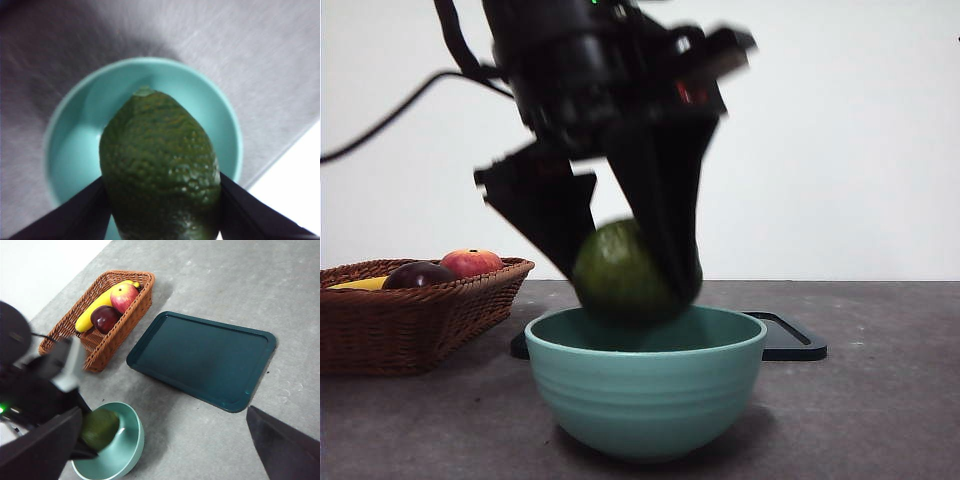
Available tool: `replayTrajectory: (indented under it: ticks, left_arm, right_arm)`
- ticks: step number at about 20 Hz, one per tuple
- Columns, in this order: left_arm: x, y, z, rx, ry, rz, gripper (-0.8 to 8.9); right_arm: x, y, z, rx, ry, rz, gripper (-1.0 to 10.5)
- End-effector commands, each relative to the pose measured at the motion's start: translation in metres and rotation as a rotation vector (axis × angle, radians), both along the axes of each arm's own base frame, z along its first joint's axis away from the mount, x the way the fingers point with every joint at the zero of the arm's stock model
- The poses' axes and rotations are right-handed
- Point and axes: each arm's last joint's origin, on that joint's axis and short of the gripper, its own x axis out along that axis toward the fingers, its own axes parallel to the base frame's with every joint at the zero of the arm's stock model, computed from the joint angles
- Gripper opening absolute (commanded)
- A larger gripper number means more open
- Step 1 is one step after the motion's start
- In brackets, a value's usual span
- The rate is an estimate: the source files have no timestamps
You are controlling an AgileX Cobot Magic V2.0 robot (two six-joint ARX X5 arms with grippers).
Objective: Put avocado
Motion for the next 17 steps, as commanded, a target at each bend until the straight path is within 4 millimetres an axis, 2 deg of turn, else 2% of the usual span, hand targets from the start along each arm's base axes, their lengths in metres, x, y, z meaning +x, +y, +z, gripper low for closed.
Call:
replayTrajectory:
  ticks: [1,6,14,15,17]
  left_arm:
    - [0.003,-0.012,-0.012,0.017,-0.002,-0.025,2.02]
    - [0.009,-0.021,-0.036,0.061,0.020,-0.047,2.03]
    - [0.010,-0.022,-0.043,0.078,0.018,-0.086,2.28]
    - [0.010,-0.022,-0.043,0.078,0.018,-0.088,2.68]
    - [0.010,-0.022,-0.043,0.079,0.015,-0.097,4.15]
  right_arm:
    - [0.001,0.000,0.004,0.008,-0.006,-0.004,5.5]
    - [0.001,0.000,0.004,0.008,-0.006,-0.004,5.5]
    - [0.001,0.000,0.004,0.008,-0.006,-0.004,5.5]
    - [0.001,0.000,0.004,0.008,-0.006,-0.004,5.5]
    - [0.001,0.000,0.004,0.008,-0.006,-0.004,5.5]
